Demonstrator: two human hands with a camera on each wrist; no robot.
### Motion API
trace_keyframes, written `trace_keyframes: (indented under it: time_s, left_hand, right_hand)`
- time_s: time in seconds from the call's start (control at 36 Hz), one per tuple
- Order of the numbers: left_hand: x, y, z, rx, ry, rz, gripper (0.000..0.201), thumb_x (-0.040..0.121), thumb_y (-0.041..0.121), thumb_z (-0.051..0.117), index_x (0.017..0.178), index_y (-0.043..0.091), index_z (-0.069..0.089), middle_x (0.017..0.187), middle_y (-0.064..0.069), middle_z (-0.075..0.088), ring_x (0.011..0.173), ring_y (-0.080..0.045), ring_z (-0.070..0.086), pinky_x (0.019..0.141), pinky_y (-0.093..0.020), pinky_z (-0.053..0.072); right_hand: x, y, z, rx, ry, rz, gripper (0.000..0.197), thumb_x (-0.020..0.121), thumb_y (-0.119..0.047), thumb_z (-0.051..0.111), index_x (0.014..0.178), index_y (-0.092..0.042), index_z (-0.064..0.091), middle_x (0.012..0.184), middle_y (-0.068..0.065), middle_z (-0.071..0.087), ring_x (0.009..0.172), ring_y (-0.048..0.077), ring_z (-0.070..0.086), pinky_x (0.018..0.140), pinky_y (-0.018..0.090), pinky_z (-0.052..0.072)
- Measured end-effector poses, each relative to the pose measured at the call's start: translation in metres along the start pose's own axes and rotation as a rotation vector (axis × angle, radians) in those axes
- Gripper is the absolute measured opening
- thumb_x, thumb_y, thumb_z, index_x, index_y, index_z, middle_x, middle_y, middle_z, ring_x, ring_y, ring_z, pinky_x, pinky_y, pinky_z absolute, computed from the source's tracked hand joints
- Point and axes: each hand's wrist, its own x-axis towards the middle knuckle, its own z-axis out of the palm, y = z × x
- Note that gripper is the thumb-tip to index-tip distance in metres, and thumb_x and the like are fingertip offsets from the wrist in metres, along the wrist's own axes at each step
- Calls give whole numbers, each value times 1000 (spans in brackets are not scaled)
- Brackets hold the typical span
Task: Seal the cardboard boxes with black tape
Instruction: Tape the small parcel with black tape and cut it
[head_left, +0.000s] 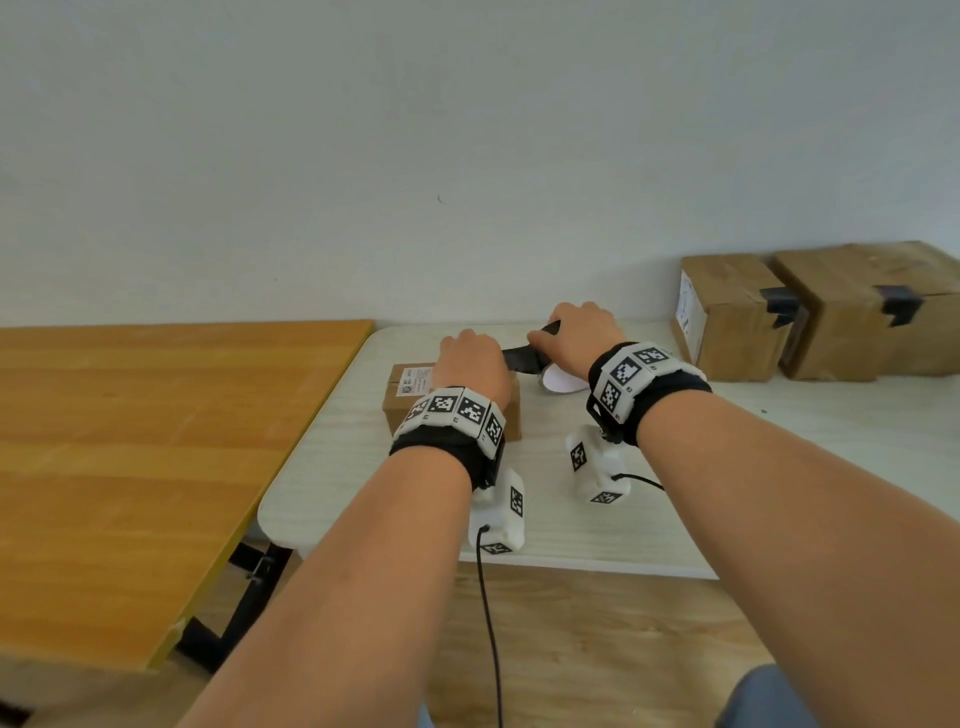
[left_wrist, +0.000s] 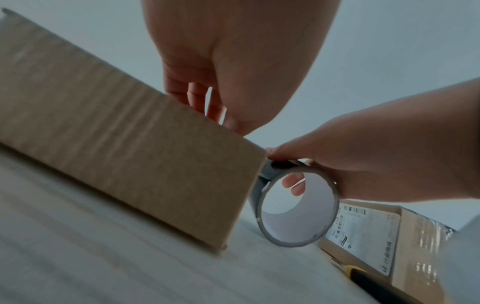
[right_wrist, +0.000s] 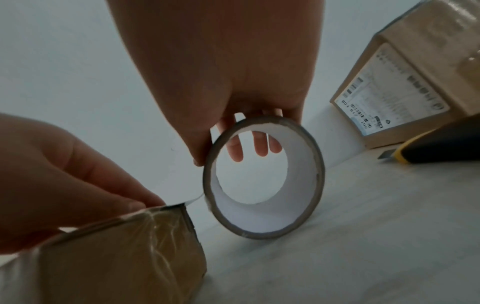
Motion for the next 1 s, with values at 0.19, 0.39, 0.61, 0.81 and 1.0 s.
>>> trace_keyframes:
  time_s: [0.19, 0.39, 0.61, 0.81, 1.0]
  left_hand:
    - [-8, 5, -4, -29, 77, 18, 31, 92, 15, 43, 108, 21, 69, 111, -8, 55, 108, -28, 48, 87, -37, 45]
    - [-10, 11, 0, -30, 17, 36, 33, 93, 14, 40, 106, 17, 70, 105, -7, 61, 101, -26, 54, 82, -35, 49]
    - [-16, 27, 0, 30, 6, -2, 26, 91, 17, 40, 98, 10, 65, 107, -10, 60, 105, -29, 53, 81, -35, 43]
    - [-16, 30, -1, 68, -16, -30, 29, 93, 17, 39, 106, 9, 63, 113, -11, 58, 111, -29, 49, 87, -37, 43]
    - [-17, 26, -2, 74, -18, -33, 31, 95, 18, 37, 110, 10, 63, 115, -11, 56, 111, -29, 49, 88, -37, 42]
  right_hand:
    - [-11, 6, -13, 141, -12, 2, 47, 98, -39, 40, 135, -10, 45, 134, 18, 45, 123, 34, 42, 99, 41, 38]
    - [-22, 22, -27, 197, 38, 48, 35, 100, -24, 34, 124, -4, 51, 123, 18, 55, 111, 34, 52, 89, 38, 45]
    - [-38, 62, -37, 108, -18, 172, 28, 95, -22, 43, 69, -13, 39, 69, 5, 43, 79, 26, 49, 53, 29, 35]
    - [-53, 78, -44, -118, -213, 259, 35, 92, -30, 59, 110, -1, 60, 108, 15, 63, 101, 30, 61, 73, 31, 45]
    - [-58, 75, -41, -220, -324, 299, 52, 86, -34, 68, 124, -1, 53, 125, 14, 59, 116, 30, 57, 94, 36, 47]
